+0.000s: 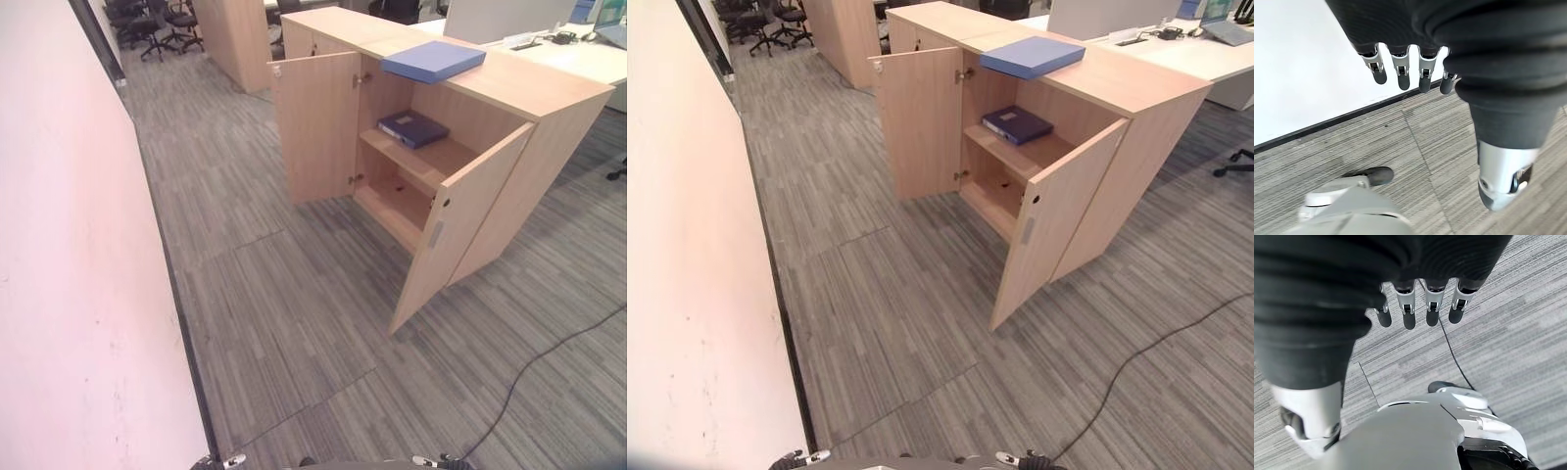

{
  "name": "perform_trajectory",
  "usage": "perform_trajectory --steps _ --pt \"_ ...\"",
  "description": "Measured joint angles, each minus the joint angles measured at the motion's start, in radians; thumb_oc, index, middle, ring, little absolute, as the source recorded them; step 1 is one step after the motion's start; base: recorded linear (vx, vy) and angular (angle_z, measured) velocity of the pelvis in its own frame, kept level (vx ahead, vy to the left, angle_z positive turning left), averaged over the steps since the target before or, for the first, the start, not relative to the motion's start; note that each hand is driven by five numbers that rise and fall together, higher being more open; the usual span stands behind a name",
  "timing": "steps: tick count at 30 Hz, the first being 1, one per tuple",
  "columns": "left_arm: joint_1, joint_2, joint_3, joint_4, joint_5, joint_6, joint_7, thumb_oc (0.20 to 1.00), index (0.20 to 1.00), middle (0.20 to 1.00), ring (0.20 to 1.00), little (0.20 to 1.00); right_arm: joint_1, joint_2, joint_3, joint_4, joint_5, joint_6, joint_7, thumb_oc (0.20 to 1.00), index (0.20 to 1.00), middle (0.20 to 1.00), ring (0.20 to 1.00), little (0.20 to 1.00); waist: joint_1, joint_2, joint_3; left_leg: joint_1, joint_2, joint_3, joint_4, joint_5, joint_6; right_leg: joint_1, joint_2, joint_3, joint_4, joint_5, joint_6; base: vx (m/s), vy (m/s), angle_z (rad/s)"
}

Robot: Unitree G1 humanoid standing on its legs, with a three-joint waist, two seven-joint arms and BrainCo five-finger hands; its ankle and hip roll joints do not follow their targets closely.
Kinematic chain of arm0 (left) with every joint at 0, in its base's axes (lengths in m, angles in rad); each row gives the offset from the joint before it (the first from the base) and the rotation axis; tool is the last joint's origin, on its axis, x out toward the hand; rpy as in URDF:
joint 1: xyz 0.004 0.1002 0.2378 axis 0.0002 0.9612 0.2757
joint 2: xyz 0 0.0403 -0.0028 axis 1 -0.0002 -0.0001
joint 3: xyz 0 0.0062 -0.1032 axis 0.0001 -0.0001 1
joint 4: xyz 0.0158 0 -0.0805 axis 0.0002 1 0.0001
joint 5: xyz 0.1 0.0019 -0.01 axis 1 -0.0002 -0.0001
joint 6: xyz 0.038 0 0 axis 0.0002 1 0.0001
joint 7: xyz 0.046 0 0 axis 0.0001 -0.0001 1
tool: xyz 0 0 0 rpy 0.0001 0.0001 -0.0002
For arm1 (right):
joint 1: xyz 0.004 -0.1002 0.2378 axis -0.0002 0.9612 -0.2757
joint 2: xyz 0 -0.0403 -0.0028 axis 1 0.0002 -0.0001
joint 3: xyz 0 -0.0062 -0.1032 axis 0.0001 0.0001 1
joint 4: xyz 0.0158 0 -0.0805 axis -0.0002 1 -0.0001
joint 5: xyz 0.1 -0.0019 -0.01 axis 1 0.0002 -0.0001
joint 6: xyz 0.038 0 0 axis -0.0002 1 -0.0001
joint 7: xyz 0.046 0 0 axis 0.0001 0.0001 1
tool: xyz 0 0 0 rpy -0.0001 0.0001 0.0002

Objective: Put the empty folder in the office cabinet

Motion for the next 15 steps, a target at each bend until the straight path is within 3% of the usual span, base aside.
perform_trajectory --steps 5,15 --pt "-0.003 -0.001 0.000 -0.001 -0.022 -0.001 -0.002 1.000 1.000 1.000 1.000 1.000 -0.003 -0.001 -0.001 0.002 0.000 0.000 0.000 1.000 1.000 1.000 1.000 1.000 0.000 -0.012 0.008 0.005 0.010 -0.010 -0.001 0.000 -0.006 0.017 0.011 -0.008 -0.022 -0.001 -0.001 0.00 -0.005 0.03" --pt "0.002 -0.006 -0.005 -0.036 -0.005 -0.017 0.048 1.000 1.000 1.000 1.000 1.000 -0.006 0.002 0.000 0.018 0.000 -0.005 -0.010 1.000 1.000 1.000 1.000 1.000 0.003 -0.003 0.023 0.005 0.010 -0.010 -0.003 -0.001 -0.008 0.019 0.010 -0.010 -0.024 -0.001 0.000 0.00 0.000 0.00"
